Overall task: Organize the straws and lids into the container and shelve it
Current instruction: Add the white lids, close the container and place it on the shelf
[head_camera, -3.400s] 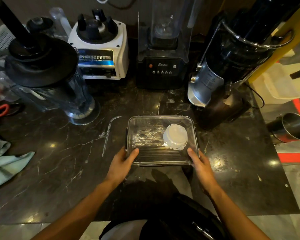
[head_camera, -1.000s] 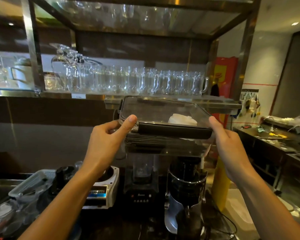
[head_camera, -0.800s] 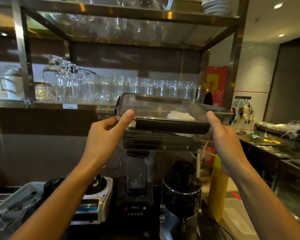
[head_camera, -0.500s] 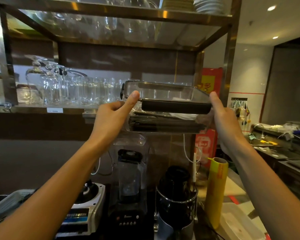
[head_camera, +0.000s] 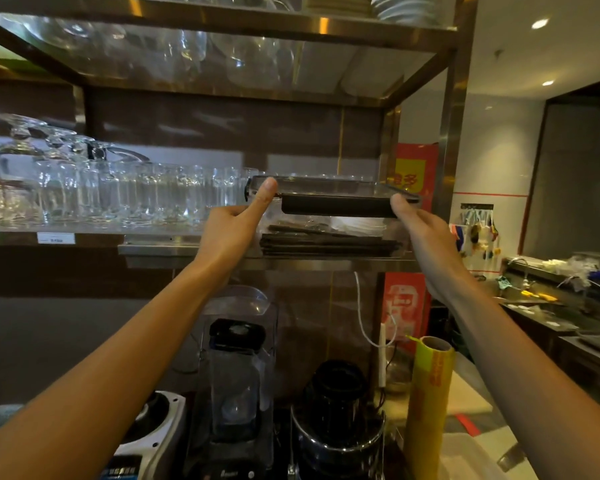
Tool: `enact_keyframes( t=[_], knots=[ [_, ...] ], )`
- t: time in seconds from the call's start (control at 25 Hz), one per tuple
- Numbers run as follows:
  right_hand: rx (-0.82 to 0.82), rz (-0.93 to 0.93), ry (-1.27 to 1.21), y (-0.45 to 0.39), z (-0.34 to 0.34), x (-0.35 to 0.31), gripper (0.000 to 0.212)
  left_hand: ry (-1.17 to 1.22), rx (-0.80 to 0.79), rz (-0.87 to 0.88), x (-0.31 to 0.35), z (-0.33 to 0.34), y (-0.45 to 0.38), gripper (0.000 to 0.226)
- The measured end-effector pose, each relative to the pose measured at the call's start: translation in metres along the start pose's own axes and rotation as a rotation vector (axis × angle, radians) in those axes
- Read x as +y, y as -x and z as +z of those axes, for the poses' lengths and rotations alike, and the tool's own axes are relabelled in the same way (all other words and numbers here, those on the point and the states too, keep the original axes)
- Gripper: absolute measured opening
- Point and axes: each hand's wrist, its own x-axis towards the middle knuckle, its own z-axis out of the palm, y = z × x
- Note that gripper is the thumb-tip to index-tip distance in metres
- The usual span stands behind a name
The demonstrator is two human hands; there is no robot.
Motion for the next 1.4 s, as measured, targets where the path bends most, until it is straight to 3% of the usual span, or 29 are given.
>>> enact_keyframes(
  t=[0.32,0.6,0.88,1.0,1.12,1.4],
  knots=[
    [0.03,0.022,0.044,-0.024,-0.013,0.017,0.066,-0.009,-0.023,-0.058,-0.011,0.032,-0.028,0.095],
    [0.054,0.007,0.143,-0.037,-0.024,0.024,0.096,-0.038,-0.104,0.015,-0.02,0.043,-0.045,0.07],
    [0.055,0.019,0.186,-0.063,-0.023,0.031,0.069,-0.104,-0.164,-0.051,-0.025,0.042,-0.059,0.084],
    [0.024,0.011,0.213,-0.067,-0.021,0.034,0.064,-0.097,-0.149,-0.028,-0.031,0.041,-0.064,0.087],
    [0.02,-0.021,0.249,-0.062,-0.019,0.043,0.046,-0.186,-0.122,0.017,-0.036,0.042,-0.067,0.089],
    [0.184,-0.077,0.433,-0.068,-0.005,0.048,0.031,-0.278,-0.077,0.064,-0.04,0.045,-0.071,0.079]
  ],
)
